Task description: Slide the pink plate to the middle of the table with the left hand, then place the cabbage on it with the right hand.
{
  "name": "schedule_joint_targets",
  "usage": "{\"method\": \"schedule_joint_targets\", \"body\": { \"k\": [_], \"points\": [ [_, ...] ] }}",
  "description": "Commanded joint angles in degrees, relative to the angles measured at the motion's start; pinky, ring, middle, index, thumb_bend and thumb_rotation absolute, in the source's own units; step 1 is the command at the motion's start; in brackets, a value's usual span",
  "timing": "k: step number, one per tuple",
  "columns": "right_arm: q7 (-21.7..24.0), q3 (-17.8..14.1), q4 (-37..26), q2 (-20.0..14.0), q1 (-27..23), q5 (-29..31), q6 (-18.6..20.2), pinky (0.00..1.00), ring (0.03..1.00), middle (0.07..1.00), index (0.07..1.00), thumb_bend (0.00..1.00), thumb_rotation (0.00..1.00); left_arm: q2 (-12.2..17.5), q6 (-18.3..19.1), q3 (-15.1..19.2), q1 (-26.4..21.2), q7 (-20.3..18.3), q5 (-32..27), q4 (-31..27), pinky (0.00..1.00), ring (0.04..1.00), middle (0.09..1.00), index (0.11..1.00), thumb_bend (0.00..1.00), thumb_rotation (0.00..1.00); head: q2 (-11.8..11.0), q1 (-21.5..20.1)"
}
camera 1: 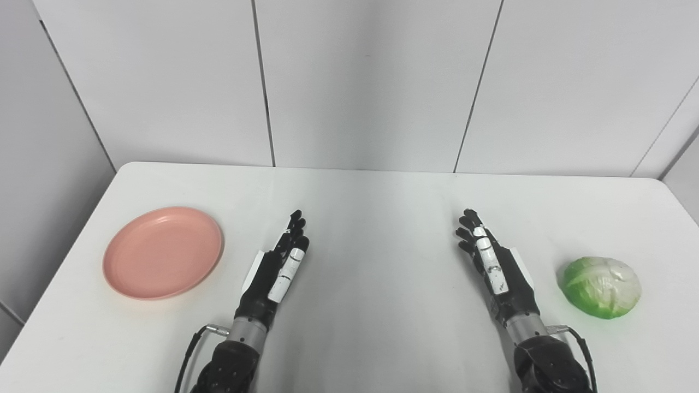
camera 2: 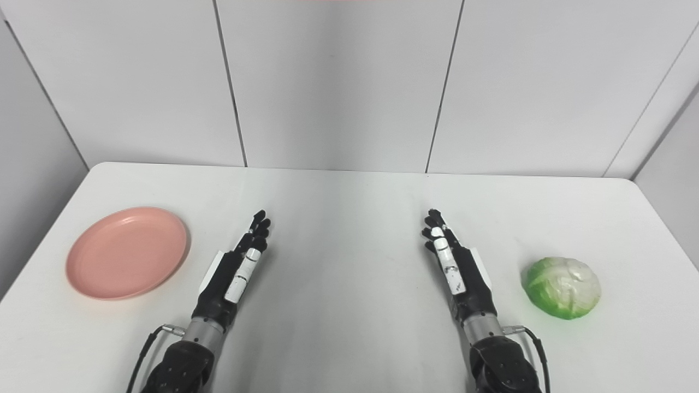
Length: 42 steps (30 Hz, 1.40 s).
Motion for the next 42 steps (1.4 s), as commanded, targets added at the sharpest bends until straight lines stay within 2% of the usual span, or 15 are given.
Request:
{"method": "schedule_joint_targets", "body": {
  "k": [1,6,12,16,25,30,31,32,33,34,35,38,42],
  "points": [
    [1.3,0.6,0.1,0.4,0.2,0.3,0.8,0.92,0.917,0.94,0.939,0.38,1.0,0.1,0.9,-0.2,0.2,-0.6,-0.3,-0.3,0.98,0.99,0.986,0.987,0.62,1.0,0.1,0.1],
    [1.3,0.5,0.1,0.5,0.3,0.6,0.8,0.92,0.92,0.943,0.941,0.35,1.0,0.0,1.0,-0.2,0.2,-0.4,-0.2,-0.2,0.98,0.989,0.983,0.983,0.61,1.0,0.1,0.1],
    [1.2,0.6,-0.3,0.4,0.3,0.4,1.1,0.92,0.917,0.941,0.939,0.37,1.0,0.1,1.1,-0.3,0.2,-0.3,-0.1,-0.2,0.98,0.988,0.984,0.986,0.62,1.0,0.2,0.0],
    [1.5,0.9,0.4,0.2,0.3,0.1,-0.2,0.92,0.917,0.941,0.938,0.36,1.0,0.2,1.0,-0.3,0.3,-0.5,-0.1,-0.3,0.98,0.989,0.986,0.987,0.62,1.0,0.2,0.0],
    [1.3,0.6,0.0,0.2,0.3,0.5,0.9,0.92,0.917,0.94,0.939,0.37,1.0,0.0,0.3,-0.5,0.2,-0.2,0.1,0.1,0.97,0.989,0.986,0.986,0.63,1.0,0.1,0.5],
    [2.1,0.5,0.4,-0.6,0.3,0.9,0.3,0.93,0.924,0.949,0.948,0.37,1.0,-0.7,-0.1,-0.7,0.0,0.8,0.8,1.2,0.97,0.983,0.98,0.98,0.63,1.0,-0.4,4.5],
    [2.3,0.3,0.5,-0.8,0.3,1.2,-0.1,0.93,0.926,0.951,0.95,0.37,1.0,-0.9,-0.5,-0.9,-0.2,1.2,1.2,1.8,0.96,0.978,0.975,0.976,0.63,1.0,-0.8,7.0],
    [2.6,0.2,0.6,-1.0,0.3,1.4,-0.2,0.93,0.927,0.952,0.95,0.36,1.0,-1.2,-1.0,-1.0,-0.4,1.7,1.5,2.4,0.96,0.974,0.971,0.973,0.63,1.0,-0.9,7.4],
    [3.0,0.0,0.9,-1.4,0.1,1.7,-0.4,0.94,0.932,0.955,0.951,0.35,1.0,-1.5,-1.4,-1.2,-0.7,2.1,1.7,3.1,0.96,0.973,0.969,0.971,0.65,1.0,-1.4,10.1],
    [3.3,-0.2,1.2,-1.6,0.1,2.1,-0.8,0.95,0.935,0.958,0.952,0.35,1.0,-1.8,-1.4,-1.3,-0.9,2.4,1.7,3.7,0.96,0.973,0.969,0.971,0.66,1.0,-1.4,10.5],
    [3.5,-0.5,1.6,-1.8,0.0,2.4,-1.0,0.95,0.937,0.955,0.949,0.34,1.0,-2.2,-1.4,-1.4,-1.3,2.6,1.8,4.5,0.97,0.976,0.971,0.973,0.68,1.0,-2.0,12.8],
    [3.9,-1.1,1.6,-2.1,-0.2,3.1,-0.3,0.97,0.944,0.956,0.95,0.32,1.0,-3.0,-2.3,-1.4,-2.1,2.8,1.6,6.9,0.97,0.984,0.981,0.982,0.71,1.0,-2.4,14.6],
    [4.6,-1.6,1.9,-2.7,-0.5,3.7,-1.4,0.98,0.947,0.962,0.956,0.29,1.0,-3.5,-5.0,-2.1,-3.5,3.9,2.8,10.6,0.95,0.975,0.98,0.981,0.71,1.0,-3.0,17.5]
  ]
}}
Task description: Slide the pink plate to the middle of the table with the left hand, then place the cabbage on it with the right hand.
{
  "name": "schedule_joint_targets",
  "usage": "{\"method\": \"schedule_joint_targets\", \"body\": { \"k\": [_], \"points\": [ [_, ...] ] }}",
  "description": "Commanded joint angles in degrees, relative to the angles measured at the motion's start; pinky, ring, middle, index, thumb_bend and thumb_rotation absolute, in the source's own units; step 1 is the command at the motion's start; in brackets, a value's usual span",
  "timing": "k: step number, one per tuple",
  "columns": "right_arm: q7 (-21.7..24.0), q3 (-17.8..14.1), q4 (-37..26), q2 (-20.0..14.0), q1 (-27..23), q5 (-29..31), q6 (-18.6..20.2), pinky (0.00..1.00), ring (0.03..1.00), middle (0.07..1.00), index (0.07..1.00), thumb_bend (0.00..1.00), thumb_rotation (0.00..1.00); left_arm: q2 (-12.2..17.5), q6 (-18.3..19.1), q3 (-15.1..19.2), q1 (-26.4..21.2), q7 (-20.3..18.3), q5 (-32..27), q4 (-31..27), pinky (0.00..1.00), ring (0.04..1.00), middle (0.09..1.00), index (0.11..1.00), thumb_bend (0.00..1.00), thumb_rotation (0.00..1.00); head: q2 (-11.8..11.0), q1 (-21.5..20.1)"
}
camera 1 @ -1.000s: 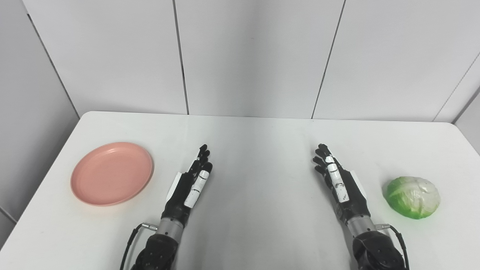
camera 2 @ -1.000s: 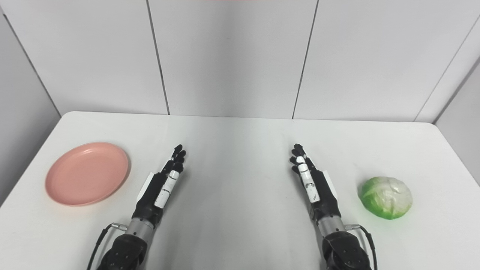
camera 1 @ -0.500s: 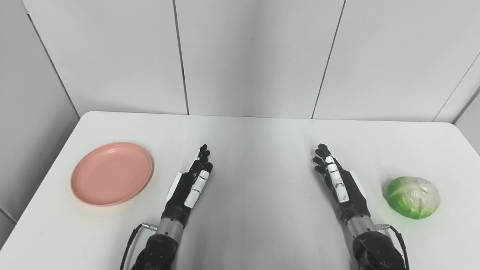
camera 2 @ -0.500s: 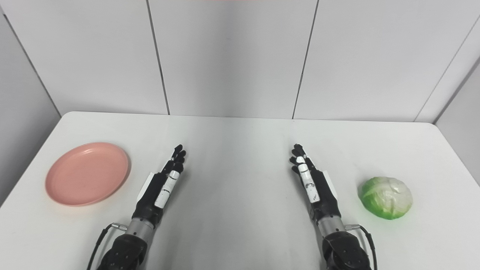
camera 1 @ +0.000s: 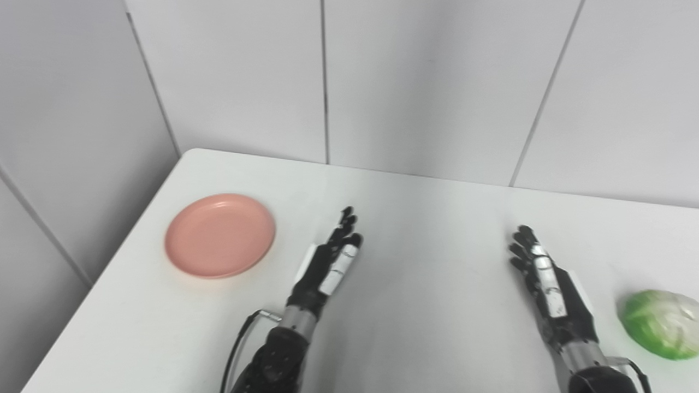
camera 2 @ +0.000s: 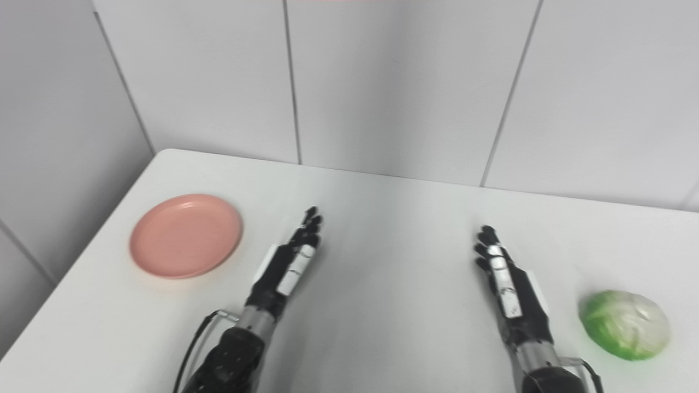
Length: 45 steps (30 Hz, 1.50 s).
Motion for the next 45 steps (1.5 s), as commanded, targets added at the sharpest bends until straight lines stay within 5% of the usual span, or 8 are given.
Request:
{"method": "schedule_joint_targets", "body": {
  "k": [1,25,39,45],
  "points": [
    [0.7,-0.4,0.3,-0.6,-0.6,0.1,-0.4,0.98,0.947,0.961,0.956,0.29,1.0,-1.4,-0.4,-1.2,0.0,0.4,1.3,3.1,0.96,0.974,0.98,0.981,0.7,1.0,0.0,0.6],
    [1.6,-0.1,-1.6,-0.7,-0.2,0.7,-0.2,1.0,0.967,0.976,0.972,0.26,1.0,-2.7,0.4,-1.0,-0.2,0.1,-0.5,0.4,0.96,0.964,0.968,0.973,0.72,1.0,1.4,-1.7],
    [1.5,-0.2,0.1,-1.0,-1.1,0.8,-0.2,1.0,0.955,0.97,0.962,0.27,1.0,-3.9,18.2,1.1,-3.8,-2.9,-4.6,-25.0,0.91,0.931,0.939,0.945,0.78,1.0,1.3,-1.5],
    [1.9,-0.5,0.6,-1.3,-1.4,1.4,-0.6,1.0,0.953,0.965,0.96,0.27,1.0,-3.2,21.3,2.7,-6.6,-3.4,-7.1,-31.8,0.9,0.933,0.947,0.954,0.8,0.99,1.2,-1.1]
  ]
}}
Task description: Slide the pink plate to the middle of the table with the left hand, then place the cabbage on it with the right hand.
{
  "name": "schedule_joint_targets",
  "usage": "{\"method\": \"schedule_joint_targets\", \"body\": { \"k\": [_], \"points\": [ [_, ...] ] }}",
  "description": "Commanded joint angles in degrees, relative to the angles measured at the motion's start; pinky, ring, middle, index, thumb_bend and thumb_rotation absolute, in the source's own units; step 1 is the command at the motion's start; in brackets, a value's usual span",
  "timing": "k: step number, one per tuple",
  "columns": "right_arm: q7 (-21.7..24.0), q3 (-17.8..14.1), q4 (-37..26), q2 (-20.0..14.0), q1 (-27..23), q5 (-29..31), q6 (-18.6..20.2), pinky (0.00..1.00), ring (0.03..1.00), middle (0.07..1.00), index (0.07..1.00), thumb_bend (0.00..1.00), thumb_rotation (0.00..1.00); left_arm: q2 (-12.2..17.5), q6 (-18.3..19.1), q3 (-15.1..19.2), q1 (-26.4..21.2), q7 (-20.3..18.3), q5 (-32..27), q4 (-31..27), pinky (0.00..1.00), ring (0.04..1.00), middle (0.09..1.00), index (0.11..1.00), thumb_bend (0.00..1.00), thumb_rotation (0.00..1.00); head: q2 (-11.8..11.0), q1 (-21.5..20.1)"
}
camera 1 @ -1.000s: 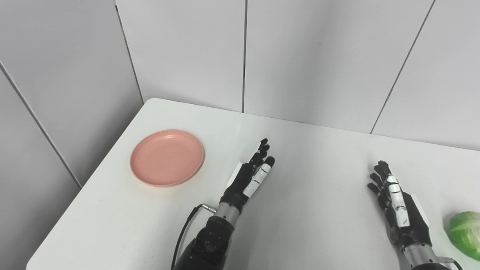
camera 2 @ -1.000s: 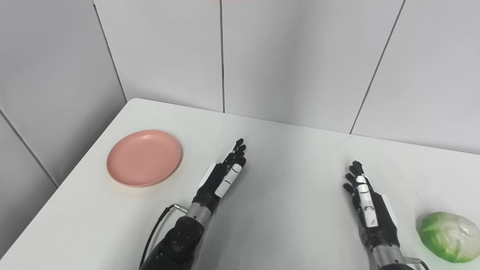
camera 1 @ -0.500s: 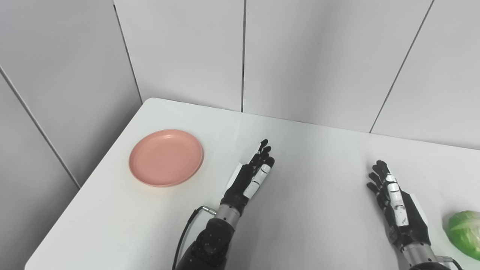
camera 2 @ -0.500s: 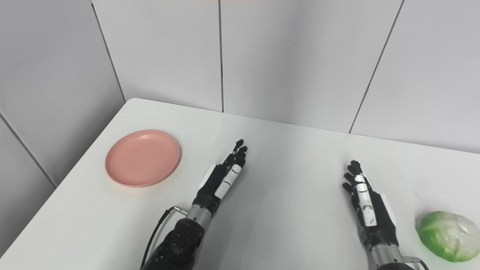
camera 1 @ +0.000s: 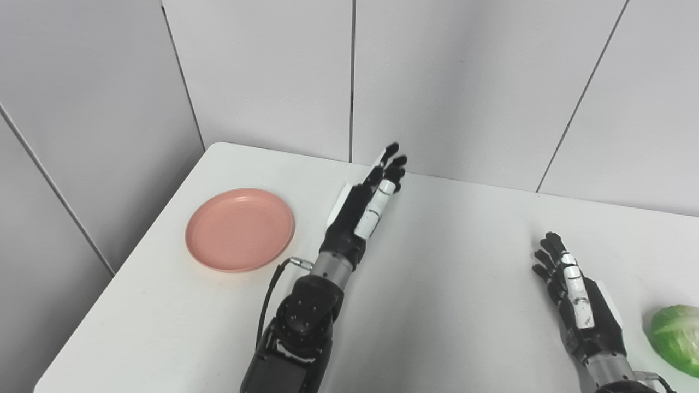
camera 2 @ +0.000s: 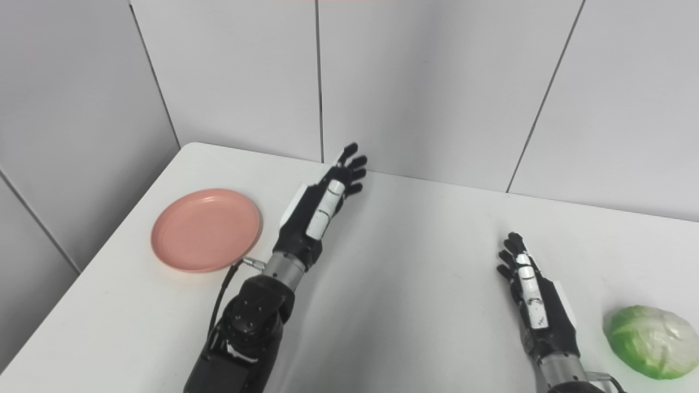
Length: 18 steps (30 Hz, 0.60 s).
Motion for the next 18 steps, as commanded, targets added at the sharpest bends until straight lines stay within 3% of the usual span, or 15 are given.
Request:
{"method": "schedule_joint_targets", "body": {
  "k": [1,8,18],
  "points": [
    [0.8,-0.4,0.5,-0.8,-0.9,0.0,-0.4,1.0,0.956,0.97,0.963,0.27,1.0,0.0,1.2,1.0,-3.1,-0.1,-1.5,-4.8,0.9,0.929,0.948,0.95,0.79,0.98,0.0,0.0],
    [1.5,-0.5,1.2,-1.1,-1.1,-0.2,-1.2,1.0,0.959,0.976,0.971,0.27,1.0,2.7,2.2,5.2,-4.0,0.0,-4.4,-13.2,0.96,0.954,0.97,0.971,0.74,0.99,-0.3,1.0],
    [2.1,-0.8,1.9,-1.1,-1.4,0.2,-1.5,1.0,0.966,0.983,0.979,0.28,1.0,7.5,1.6,13.2,-4.9,2.0,-7.4,-15.8,0.96,0.961,0.973,0.974,0.74,1.0,-0.6,1.8]
  ]
}}
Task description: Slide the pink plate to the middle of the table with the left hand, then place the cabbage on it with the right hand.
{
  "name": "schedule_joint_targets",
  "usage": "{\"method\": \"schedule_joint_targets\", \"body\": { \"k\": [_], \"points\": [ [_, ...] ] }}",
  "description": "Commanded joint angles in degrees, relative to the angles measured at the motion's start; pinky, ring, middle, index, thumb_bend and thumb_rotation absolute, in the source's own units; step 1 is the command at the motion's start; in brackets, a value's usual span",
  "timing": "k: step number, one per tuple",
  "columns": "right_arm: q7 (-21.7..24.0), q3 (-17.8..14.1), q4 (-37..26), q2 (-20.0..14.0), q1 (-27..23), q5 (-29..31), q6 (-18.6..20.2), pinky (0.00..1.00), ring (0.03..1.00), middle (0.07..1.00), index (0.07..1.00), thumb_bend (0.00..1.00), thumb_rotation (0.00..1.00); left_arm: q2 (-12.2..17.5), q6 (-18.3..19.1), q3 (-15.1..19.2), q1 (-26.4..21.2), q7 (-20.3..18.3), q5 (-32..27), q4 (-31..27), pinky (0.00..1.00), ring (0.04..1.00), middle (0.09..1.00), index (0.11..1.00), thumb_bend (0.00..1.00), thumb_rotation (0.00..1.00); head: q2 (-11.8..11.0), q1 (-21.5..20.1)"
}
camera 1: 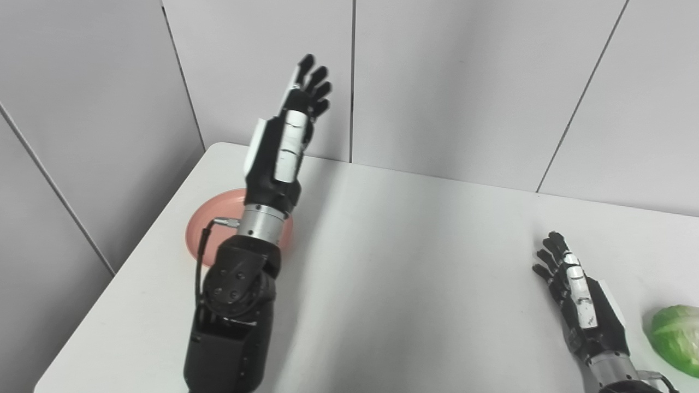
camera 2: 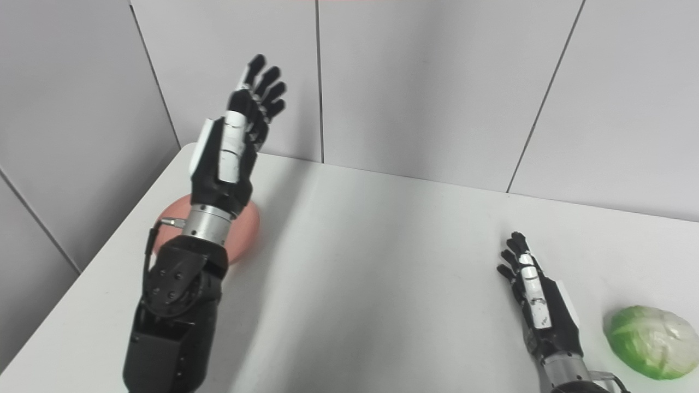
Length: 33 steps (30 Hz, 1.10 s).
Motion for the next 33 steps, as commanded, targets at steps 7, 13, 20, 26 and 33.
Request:
{"method": "schedule_joint_targets", "body": {
  "k": [7,13,20,26,33],
  "points": [
    [-0.1,-0.2,-1.0,-0.3,-0.5,-0.6,0.2,1.0,0.968,0.986,0.984,0.28,1.0,4.6,-3.5,6.7,-2.6,3.3,-1.8,-0.1,0.95,0.962,0.971,0.978,0.74,0.99,0.1,-0.1],
    [0.3,-0.3,-0.8,-0.4,-0.5,-0.2,0.0,1.0,0.967,0.981,0.98,0.26,1.0,7.3,-6.6,12.3,-2.5,4.9,-4.9,4.8,0.95,0.967,0.971,0.98,0.75,0.99,0.0,0.4],
    [-0.2,-0.2,-1.7,-0.4,-0.3,-0.8,0.8,1.0,0.967,0.982,0.984,0.26,1.0,9.6,-9.3,16.6,-2.1,6.3,-8.5,9.9,0.95,0.951,0.952,0.95,0.76,0.99,0.0,0.6],
    [-0.2,-0.2,-1.7,-0.5,-0.2,-1.0,0.6,1.0,0.962,0.976,0.979,0.26,1.0,10.5,-9.2,19.4,-2.4,6.7,-12.5,12.6,0.95,0.951,0.949,0.946,0.76,0.99,0.2,0.5],
    [-0.1,-0.2,-1.8,-0.7,-0.3,-0.9,0.7,1.0,0.97,0.98,0.983,0.26,1.0,11.2,-8.8,19.9,-2.3,7.6,-13.6,15.3,0.96,0.953,0.944,0.953,0.76,0.99,0.2,0.8]
  ]
}}
